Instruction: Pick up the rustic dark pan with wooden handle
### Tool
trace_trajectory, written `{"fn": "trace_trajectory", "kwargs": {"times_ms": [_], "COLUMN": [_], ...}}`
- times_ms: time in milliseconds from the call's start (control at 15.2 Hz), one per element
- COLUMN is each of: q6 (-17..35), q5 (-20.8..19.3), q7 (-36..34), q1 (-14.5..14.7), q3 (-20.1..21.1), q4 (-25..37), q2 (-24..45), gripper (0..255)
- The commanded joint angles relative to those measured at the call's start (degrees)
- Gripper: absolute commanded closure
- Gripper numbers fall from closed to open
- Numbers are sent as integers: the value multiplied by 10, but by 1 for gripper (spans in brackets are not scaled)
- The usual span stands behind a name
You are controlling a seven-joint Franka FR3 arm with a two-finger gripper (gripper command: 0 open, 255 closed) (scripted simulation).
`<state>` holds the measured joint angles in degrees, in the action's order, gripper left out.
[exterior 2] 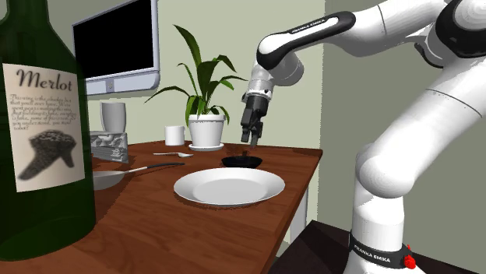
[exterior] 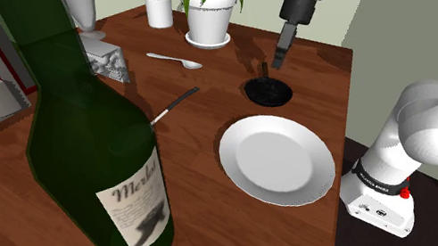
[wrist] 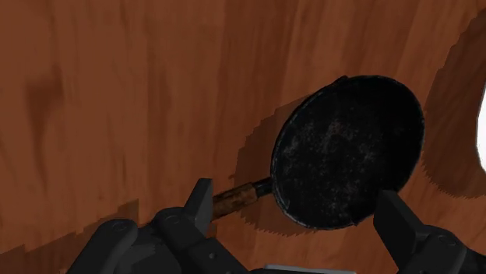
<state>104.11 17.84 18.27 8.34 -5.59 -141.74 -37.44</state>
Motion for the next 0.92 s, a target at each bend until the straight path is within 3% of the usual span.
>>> {"fn": "trace_trajectory", "kwargs": {"times_ms": [0,330,396,858], "q6": [15,41,41,42], "q5": [4,7,7,7], "q7": [6,15,15,16], "q1": [1,1,1,1], "q3": [-1,-1,-1,-1], "q4": [-16,-40,-40,-40], "q2": [1,4,5,5], "gripper": [0,0,255,255]}}
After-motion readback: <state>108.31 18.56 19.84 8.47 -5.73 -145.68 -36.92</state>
